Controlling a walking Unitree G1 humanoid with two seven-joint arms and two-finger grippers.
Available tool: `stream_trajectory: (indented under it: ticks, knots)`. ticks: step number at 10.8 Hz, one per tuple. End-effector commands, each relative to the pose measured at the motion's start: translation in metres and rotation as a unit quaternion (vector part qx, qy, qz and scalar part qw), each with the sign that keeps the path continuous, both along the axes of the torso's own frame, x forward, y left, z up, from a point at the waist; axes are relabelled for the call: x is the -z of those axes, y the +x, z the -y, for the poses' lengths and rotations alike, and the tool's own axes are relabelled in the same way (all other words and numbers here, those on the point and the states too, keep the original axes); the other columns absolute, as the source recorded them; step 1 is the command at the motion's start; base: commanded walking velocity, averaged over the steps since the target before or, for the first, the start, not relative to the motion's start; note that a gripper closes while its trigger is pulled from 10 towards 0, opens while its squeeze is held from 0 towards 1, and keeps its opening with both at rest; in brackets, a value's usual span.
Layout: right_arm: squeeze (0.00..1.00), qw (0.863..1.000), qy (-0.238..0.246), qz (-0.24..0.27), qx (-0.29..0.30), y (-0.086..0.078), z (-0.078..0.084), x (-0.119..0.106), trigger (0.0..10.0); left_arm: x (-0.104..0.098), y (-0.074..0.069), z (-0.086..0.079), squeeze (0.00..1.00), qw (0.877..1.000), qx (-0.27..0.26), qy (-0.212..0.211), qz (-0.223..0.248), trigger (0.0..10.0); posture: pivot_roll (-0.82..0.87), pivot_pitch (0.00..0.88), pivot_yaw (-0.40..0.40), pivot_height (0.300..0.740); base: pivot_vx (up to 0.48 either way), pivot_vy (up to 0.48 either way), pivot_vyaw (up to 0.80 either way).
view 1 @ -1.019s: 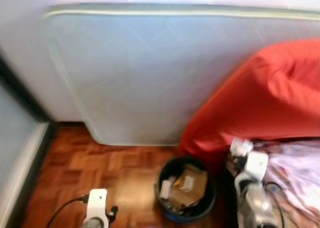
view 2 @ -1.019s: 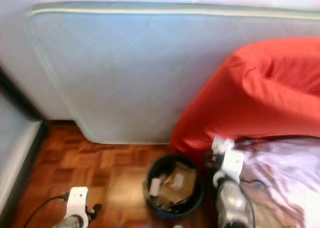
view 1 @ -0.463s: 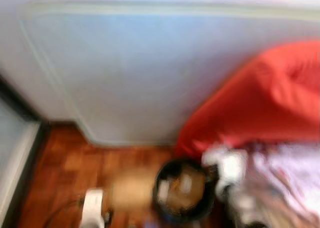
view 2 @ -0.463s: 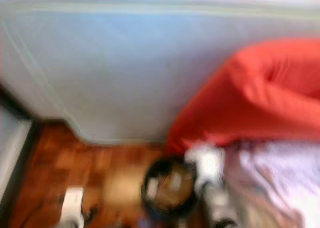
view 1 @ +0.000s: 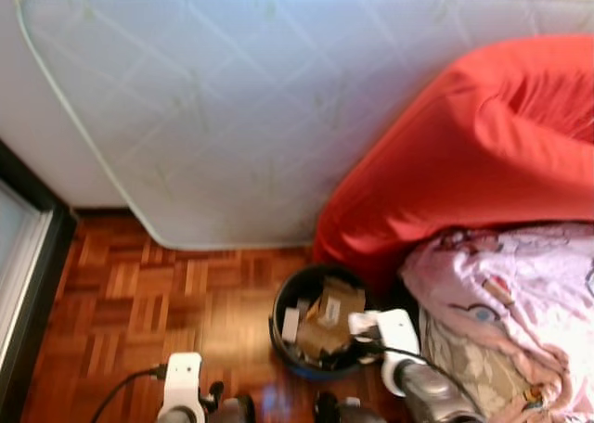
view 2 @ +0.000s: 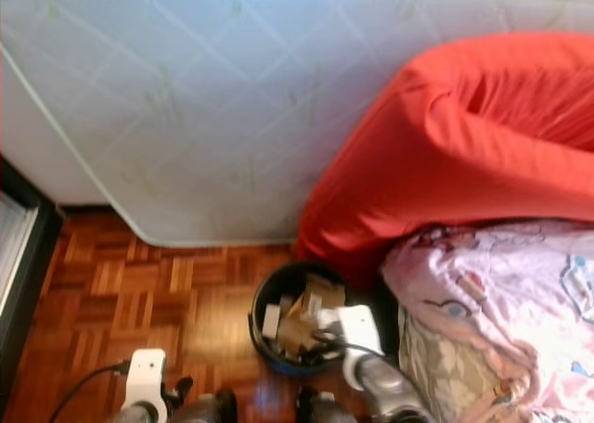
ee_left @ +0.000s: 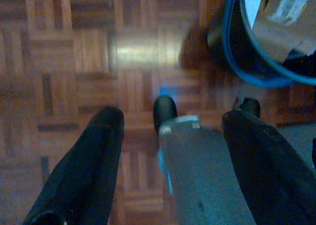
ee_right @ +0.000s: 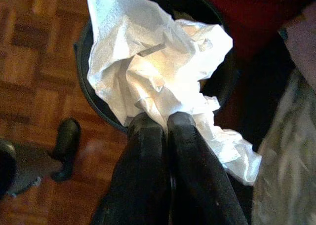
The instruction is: Clean up the room
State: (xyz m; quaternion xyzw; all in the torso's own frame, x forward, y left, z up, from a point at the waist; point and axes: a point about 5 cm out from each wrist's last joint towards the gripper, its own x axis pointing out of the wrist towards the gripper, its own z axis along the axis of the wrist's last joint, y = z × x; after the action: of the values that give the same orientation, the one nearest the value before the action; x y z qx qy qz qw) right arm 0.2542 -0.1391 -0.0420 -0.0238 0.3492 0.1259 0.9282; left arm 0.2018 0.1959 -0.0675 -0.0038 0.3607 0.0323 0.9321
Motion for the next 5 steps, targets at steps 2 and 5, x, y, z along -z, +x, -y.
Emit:
stream_trajectory:
  ticks: [2,5]
  knots:
    - [0.00,0.997,0.037,0.057,0.032,0.014,-0.012,-0.014,10.0,0.005,-0.009,0.002,0.00,1.000,-0.001,-0.004,-0.009,10.0,0.17,0.358,-0.099,0.740,0.000,0.000,0.00]
    - [0.00,0.990,0.065,0.122,0.026,0.030,-0.022,-0.033,10.0,0.004,-0.007,0.003,0.00,1.000,-0.002,-0.006,-0.001,10.0,0.18,0.350,-0.095,0.740,0.000,0.000,0.00]
